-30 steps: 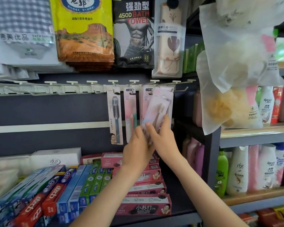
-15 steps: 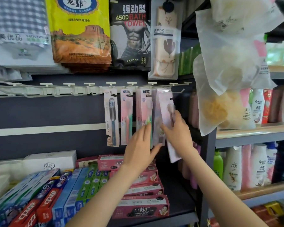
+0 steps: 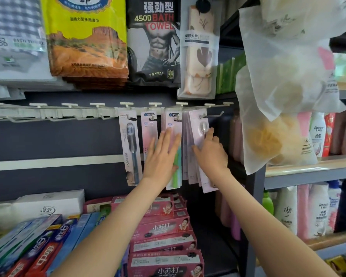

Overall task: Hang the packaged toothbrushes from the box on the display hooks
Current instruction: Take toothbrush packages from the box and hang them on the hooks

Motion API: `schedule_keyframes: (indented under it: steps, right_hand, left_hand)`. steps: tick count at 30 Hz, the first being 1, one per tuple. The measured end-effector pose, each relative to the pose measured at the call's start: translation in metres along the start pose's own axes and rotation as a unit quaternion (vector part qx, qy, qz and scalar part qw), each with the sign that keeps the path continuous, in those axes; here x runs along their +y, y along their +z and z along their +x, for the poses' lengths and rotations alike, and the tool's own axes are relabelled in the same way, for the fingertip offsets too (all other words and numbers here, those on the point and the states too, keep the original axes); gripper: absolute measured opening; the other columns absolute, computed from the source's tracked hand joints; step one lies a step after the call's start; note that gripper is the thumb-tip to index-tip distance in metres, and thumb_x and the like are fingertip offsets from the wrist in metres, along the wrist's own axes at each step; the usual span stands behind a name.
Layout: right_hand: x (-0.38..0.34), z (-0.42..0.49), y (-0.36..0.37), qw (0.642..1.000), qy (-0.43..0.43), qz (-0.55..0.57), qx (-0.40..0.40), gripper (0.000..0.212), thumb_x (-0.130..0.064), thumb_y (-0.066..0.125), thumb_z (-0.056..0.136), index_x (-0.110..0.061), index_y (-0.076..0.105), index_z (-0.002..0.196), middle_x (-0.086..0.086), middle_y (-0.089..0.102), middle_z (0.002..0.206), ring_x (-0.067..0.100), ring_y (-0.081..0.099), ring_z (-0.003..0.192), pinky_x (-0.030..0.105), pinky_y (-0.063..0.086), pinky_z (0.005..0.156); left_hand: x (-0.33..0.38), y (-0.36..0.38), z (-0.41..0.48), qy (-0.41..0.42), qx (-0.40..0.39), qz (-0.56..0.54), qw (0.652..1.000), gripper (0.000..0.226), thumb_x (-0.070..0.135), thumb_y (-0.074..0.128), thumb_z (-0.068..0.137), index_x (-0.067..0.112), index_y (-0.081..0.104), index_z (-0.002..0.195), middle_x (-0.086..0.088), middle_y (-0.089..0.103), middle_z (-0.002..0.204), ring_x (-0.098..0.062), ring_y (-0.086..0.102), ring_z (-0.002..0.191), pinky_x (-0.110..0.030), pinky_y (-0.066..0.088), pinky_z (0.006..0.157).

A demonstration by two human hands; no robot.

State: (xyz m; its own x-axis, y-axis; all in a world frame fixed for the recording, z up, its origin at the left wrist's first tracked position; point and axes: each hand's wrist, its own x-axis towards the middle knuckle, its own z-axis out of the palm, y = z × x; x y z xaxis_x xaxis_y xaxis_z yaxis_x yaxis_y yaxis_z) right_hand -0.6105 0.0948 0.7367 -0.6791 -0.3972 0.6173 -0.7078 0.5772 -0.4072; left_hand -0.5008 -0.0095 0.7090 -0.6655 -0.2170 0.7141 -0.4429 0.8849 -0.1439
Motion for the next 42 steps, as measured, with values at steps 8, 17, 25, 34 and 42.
schedule_keyframes:
  steps: [8, 17, 25, 34, 42]
  right_hand:
    - [-0.011, -0.001, 0.022, 0.998, 0.031, 0.054, 0.003, 0.084, -0.042, 0.050, 0.096, -0.005, -0.002, 0.152, 0.015, 0.035, 0.144, 0.031, 0.047, 0.124, 0.037, 0.048, 0.079]
    - [-0.010, -0.048, 0.033, 0.998, 0.018, 0.048, 0.020, 0.087, -0.034, 0.058, 0.093, -0.004, 0.001, 0.152, 0.017, 0.034, 0.144, 0.032, 0.043, 0.124, 0.040, 0.048, 0.087]
    - [-0.028, -0.224, 0.064, 0.975, -0.111, 0.174, -0.079, 0.056, -0.019, 0.056, 0.094, -0.010, 0.034, 0.145, 0.005, 0.049, 0.135, 0.020, 0.048, 0.122, 0.029, 0.045, 0.090]
    - [-0.054, -0.457, 0.176, 0.906, -0.119, 0.108, -0.392, 0.049, -0.021, 0.068, 0.087, -0.010, 0.050, 0.131, 0.010, 0.059, 0.117, 0.029, 0.062, 0.103, 0.031, 0.050, 0.068]
    - [-0.030, -0.625, 0.293, 0.784, -0.034, 0.005, -0.620, 0.055, -0.033, 0.046, 0.100, -0.021, 0.023, 0.148, 0.003, 0.036, 0.146, 0.024, 0.041, 0.132, 0.033, 0.046, 0.091]
  left_hand:
    - [0.001, 0.011, 0.002, -0.004, -0.017, 0.013, 1.000, 0.099, 0.031, 0.058, 0.094, 0.022, -0.028, 0.142, -0.011, -0.033, 0.149, -0.026, -0.026, 0.141, -0.042, -0.012, 0.115]
    - [-0.004, 0.006, -0.034, 0.010, -0.001, -0.046, 0.999, 0.094, 0.021, 0.067, 0.087, 0.018, 0.001, 0.153, -0.019, -0.002, 0.160, -0.034, 0.000, 0.148, -0.041, -0.009, 0.116]
    - [-0.012, -0.014, -0.209, -0.092, -0.056, -0.198, 0.974, 0.075, 0.025, 0.062, 0.091, 0.012, 0.021, 0.153, -0.015, 0.023, 0.157, -0.031, 0.027, 0.143, -0.040, 0.024, 0.115]
    - [-0.071, 0.015, -0.491, -0.254, -0.321, -0.234, 0.882, 0.060, 0.028, 0.053, 0.097, 0.008, 0.029, 0.149, -0.009, 0.035, 0.151, -0.023, 0.035, 0.139, -0.028, 0.030, 0.109]
    - [-0.102, 0.093, -0.718, -0.376, -0.559, -0.160, 0.722, 0.056, 0.032, 0.047, 0.099, 0.016, 0.026, 0.147, -0.006, 0.040, 0.140, -0.020, 0.052, 0.111, -0.026, 0.044, 0.078]
